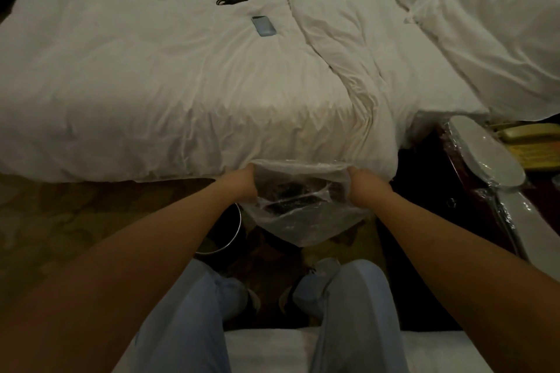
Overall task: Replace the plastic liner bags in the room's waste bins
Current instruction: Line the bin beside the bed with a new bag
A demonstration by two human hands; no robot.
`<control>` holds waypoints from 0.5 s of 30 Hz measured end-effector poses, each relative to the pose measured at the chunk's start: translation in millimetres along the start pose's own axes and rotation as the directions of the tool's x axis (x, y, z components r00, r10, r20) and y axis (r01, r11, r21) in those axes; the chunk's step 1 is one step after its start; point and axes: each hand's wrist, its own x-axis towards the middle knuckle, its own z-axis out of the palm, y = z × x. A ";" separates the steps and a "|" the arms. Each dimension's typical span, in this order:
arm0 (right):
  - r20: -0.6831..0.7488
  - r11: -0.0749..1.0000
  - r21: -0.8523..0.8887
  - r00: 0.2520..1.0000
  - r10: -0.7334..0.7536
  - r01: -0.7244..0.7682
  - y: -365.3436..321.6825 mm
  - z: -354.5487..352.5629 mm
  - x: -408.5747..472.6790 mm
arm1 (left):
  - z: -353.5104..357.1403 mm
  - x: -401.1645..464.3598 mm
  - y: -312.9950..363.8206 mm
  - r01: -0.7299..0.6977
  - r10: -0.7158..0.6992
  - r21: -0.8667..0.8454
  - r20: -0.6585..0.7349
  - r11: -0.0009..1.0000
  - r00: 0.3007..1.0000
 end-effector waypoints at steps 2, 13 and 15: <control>-0.014 0.999 -0.040 1.000 0.003 -0.003 2.0 7.6 6.1 | 3.0 5.6 -1.6 0.020 -0.021 -0.008 -0.036 1.000 0.999; 0.251 0.889 -0.225 0.905 -0.344 0.400 -53.1 73.7 84.1 | 46.2 64.2 72.4 -0.217 0.192 0.433 0.102 0.875 0.976; 0.346 0.926 -0.219 0.912 -0.222 0.308 -55.2 100.0 117.9 | 63.0 99.8 69.8 -0.167 0.039 0.443 0.284 0.881 0.958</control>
